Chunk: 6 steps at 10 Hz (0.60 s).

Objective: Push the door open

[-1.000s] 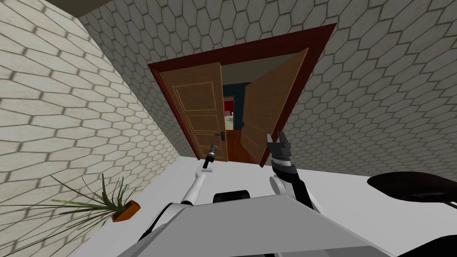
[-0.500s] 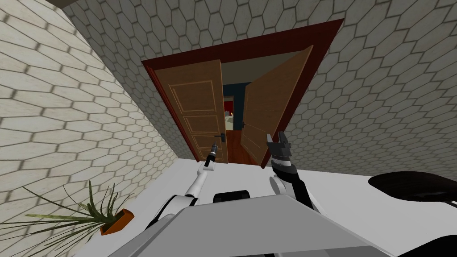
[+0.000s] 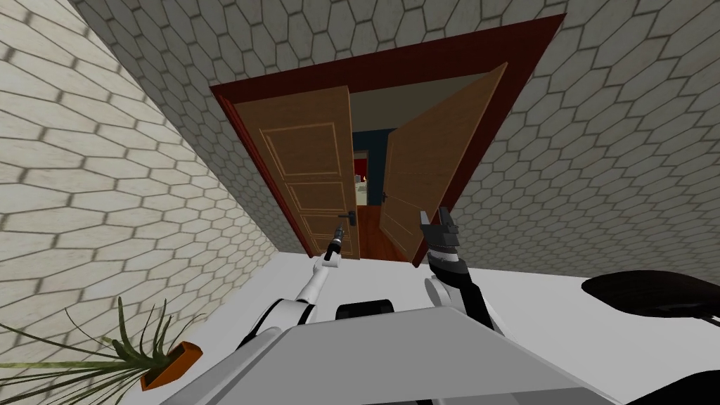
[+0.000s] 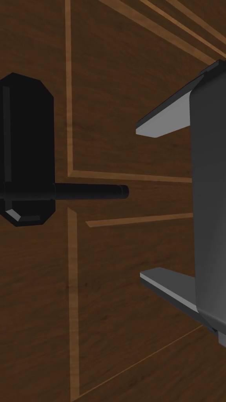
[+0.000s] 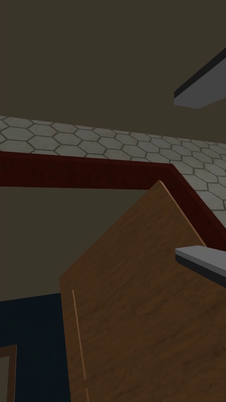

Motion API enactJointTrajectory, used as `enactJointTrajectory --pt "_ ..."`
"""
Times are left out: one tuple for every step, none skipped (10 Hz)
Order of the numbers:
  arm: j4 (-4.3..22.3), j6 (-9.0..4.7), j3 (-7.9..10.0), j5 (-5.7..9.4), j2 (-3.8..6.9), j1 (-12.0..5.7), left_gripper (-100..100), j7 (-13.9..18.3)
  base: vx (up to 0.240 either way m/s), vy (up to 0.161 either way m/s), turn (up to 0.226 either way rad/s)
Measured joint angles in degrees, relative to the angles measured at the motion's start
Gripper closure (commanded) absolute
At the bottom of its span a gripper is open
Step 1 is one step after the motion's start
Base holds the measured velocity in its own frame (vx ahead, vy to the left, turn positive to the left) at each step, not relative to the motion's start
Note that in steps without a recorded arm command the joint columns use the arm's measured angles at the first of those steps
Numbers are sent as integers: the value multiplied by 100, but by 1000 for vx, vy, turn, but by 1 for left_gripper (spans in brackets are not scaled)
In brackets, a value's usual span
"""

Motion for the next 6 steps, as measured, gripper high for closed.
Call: enactJointTrajectory --pt "91 10 -3 5 -16 -58 -100 -3 72 40 -26" --pt "220 4 -4 12 -20 -141 -100 3 78 41 -26" --pt "317 5 -6 17 -31 -202 -100 6 82 42 -24" --pt "431 -2 -4 22 -56 -267 -100 -3 35 18 -6" --pt "445 -5 -4 22 -58 -274 -100 -5 147 4 -27" --pt "418 11 7 24 -41 -259 -100 -13 189 -17 -26"
